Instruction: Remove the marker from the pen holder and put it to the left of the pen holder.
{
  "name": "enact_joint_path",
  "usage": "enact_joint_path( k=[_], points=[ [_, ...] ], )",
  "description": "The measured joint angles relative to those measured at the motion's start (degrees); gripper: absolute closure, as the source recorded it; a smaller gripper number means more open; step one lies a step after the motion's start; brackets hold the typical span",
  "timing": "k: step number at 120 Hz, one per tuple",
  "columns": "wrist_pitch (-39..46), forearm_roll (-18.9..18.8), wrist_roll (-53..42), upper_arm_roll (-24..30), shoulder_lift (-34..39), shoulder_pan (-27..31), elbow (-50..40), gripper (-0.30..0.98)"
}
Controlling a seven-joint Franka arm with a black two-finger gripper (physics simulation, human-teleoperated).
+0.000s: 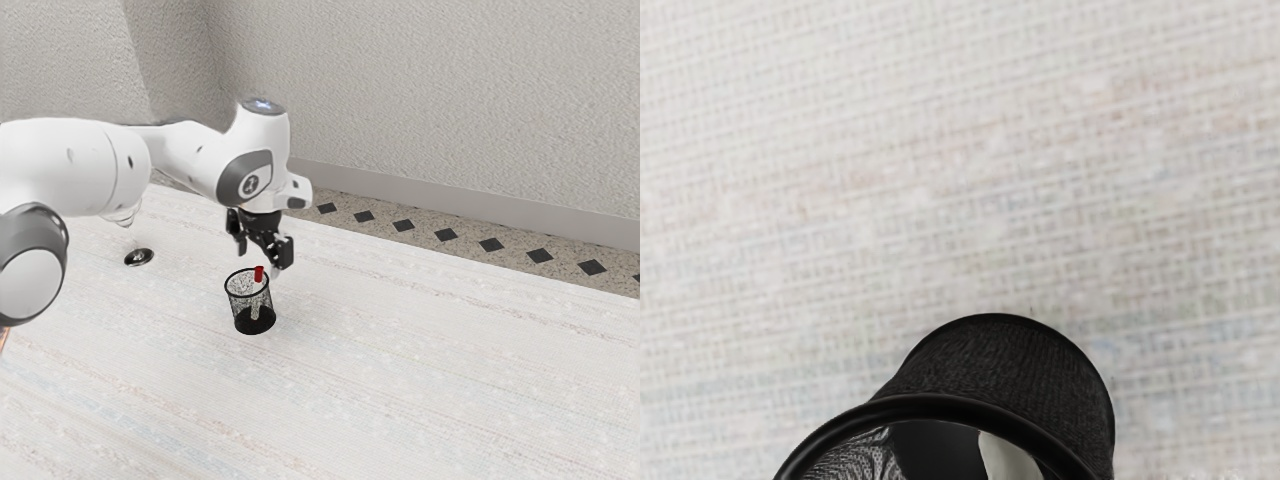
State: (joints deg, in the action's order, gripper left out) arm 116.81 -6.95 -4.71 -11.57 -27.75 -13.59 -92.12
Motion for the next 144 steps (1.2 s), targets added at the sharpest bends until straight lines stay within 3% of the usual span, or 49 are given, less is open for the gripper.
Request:
enact_joint_path(
  k=[20,36,74,115,144],
  points=[
    [0.6,0.3,-0.9,0.0,0.1,-0.8,-1.0,0.03],
    [0.8,2.7,-1.4,-1.1,0.8,-1.0,-2.0,0.06],
    [0.9,5.0,-2.3,-1.5,2.0,-1.5,-3.4,0.33],
    [0.9,6.5,-2.8,-1.8,2.5,-1.9,-4.1,0.52],
    [0.5,6.6,-3.0,-2.6,3.8,-2.0,-5.3,0.59]
  ],
)
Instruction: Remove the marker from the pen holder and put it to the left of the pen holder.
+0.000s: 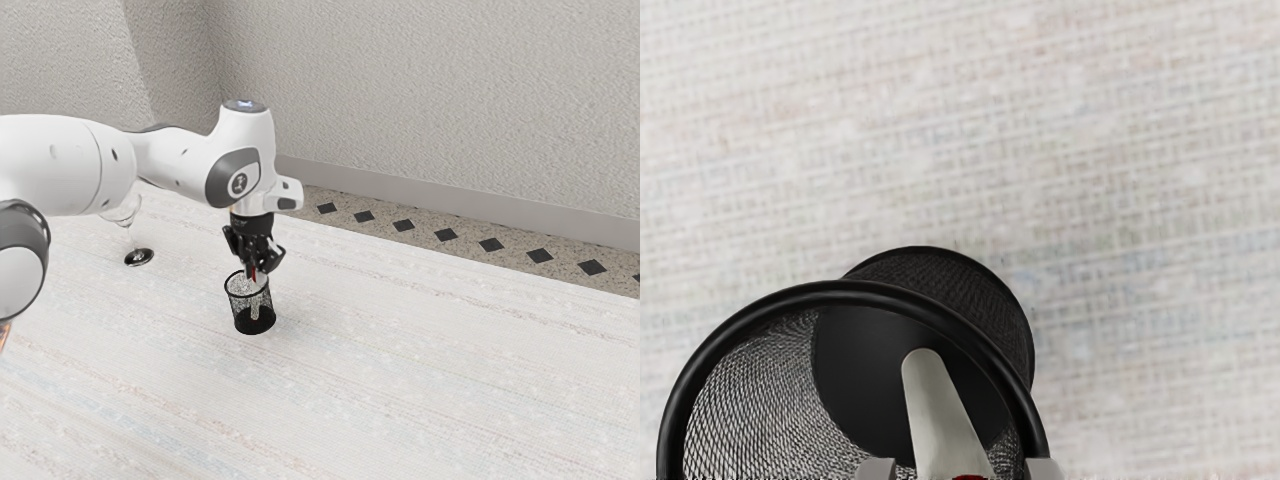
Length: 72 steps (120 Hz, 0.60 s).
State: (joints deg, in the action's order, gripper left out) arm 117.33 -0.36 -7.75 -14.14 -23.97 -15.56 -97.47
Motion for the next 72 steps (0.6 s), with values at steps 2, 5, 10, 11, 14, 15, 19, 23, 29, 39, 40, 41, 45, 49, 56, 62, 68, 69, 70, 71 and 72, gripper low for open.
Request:
enact_joint_path(
  k=[2,5,10,11,14,15,19,23,29,39,40,41,45,49,56,62,68,69,70,71,72],
  points=[
    [0.0,0.0,0.0,0.0,0.0,0.0,-0.1,0.6],
    [0.0,0.0,0.0,0.0,0.0,0.0,-0.1,0.62],
    [0.0,0.0,-0.1,0.0,0.0,0.0,-0.2,0.64],
    [0.0,0.0,-0.1,0.0,0.0,0.0,-0.2,0.65],
    [0.0,0.0,-0.1,0.0,0.0,0.0,-0.2,0.66],
    [0.0,-0.1,-0.1,0.0,0.0,0.0,-0.2,0.67],
    [0.0,-0.2,0.0,0.0,0.0,0.0,-0.2,0.69],
    [0.0,-0.3,0.0,0.0,0.1,0.0,-0.2,0.71],
    [0.0,-0.5,0.2,-0.1,0.1,0.0,-0.2,0.73],
    [0.1,-0.8,0.4,-0.3,0.4,0.0,-0.2,0.75],
    [0.1,-0.9,0.4,-0.3,0.5,0.0,-0.2,0.75],
    [0.1,-0.9,0.4,-0.4,0.5,0.0,-0.2,0.75],
    [0.1,-1.0,0.5,-0.6,0.9,0.0,-0.3,0.76],
    [0.1,-1.1,0.6,-0.8,1.5,0.0,-0.3,0.76],
    [-0.1,-1.3,0.8,-1.4,3.3,0.0,-0.5,0.77],
    [-0.5,-1.4,1.0,-1.8,5.7,0.0,-0.6,0.77],
    [-1.3,-1.6,1.2,-2.3,8.4,0.1,-0.7,0.78],
    [-1.4,-1.6,1.2,-2.3,8.9,0.1,-0.7,0.78],
    [-1.6,-1.7,1.3,-2.4,9.3,0.1,-0.7,0.78],
    [-1.8,-1.7,1.3,-2.5,9.8,0.1,-0.7,0.78],
    [-1.9,-1.7,1.3,-2.5,10.2,0.2,-0.7,0.78]
  ],
)
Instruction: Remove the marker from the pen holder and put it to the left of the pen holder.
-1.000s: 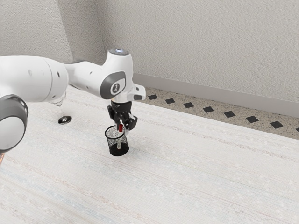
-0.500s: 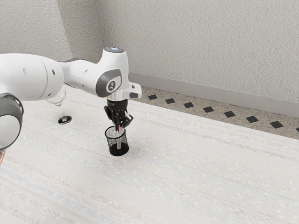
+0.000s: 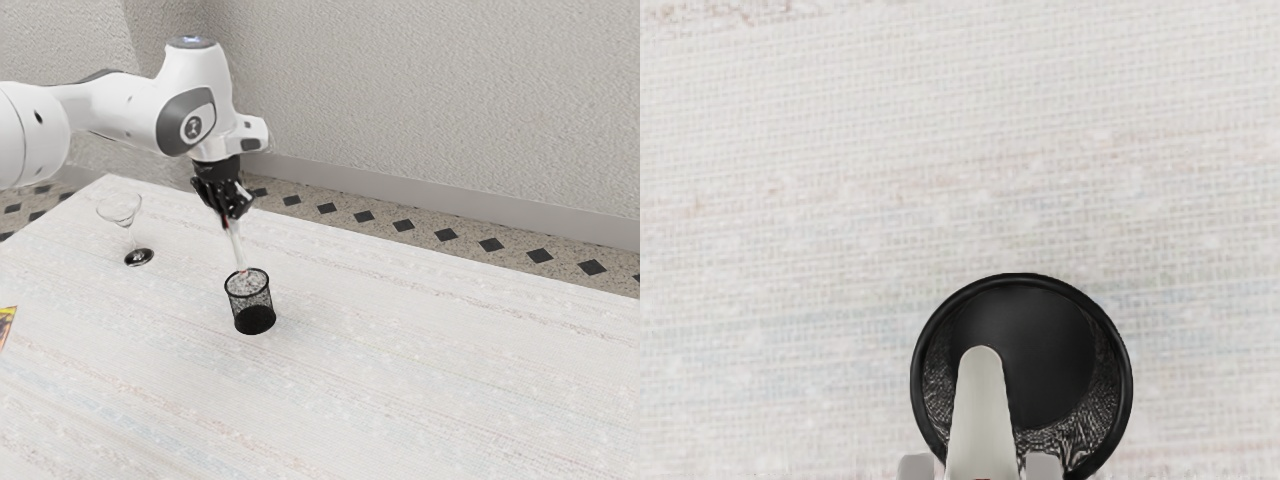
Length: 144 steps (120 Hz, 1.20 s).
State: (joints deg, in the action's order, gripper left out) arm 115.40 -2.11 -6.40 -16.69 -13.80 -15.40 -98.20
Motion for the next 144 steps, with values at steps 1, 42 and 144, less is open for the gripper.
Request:
enact_joint_path(
  k=[1,42,144],
  points=[
    [-0.2,-0.1,0.1,-0.1,0.5,0.0,0.0,0.78],
    [-22.1,-13.1,10.1,-8.0,10.3,-0.1,-5.6,0.79],
    [-30.8,-15.1,24.3,-10.5,-16.8,1.0,-3.8,0.79]
  ],
)
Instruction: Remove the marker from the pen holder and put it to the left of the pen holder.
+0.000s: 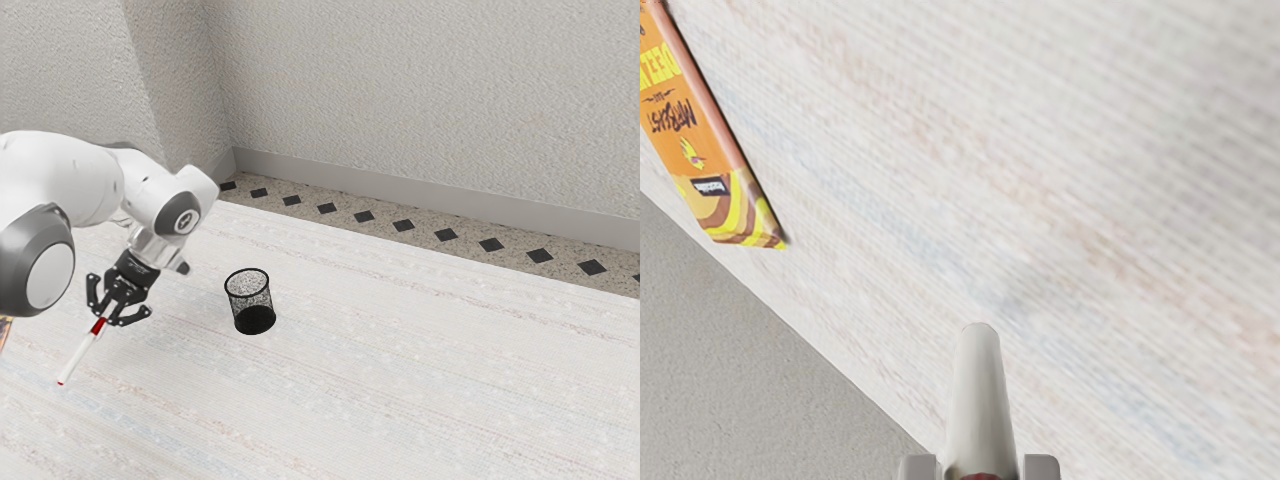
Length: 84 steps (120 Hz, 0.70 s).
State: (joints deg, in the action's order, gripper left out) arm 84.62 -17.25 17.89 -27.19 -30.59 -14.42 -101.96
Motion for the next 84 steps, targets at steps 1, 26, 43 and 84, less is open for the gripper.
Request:
enact_joint_path(
  k=[1,26,43,84],
  points=[
    [0.1,0.0,0.0,0.0,0.0,0.0,0.0,0.78],
    [1.3,2.2,-0.6,0.0,0.0,-0.1,0.0,0.43],
    [1.7,2.9,-0.9,0.0,0.6,0.0,-0.1,0.25],
    [8.6,15.0,-9.0,0.0,23.7,-0.3,8.8,0.07]
  ],
)
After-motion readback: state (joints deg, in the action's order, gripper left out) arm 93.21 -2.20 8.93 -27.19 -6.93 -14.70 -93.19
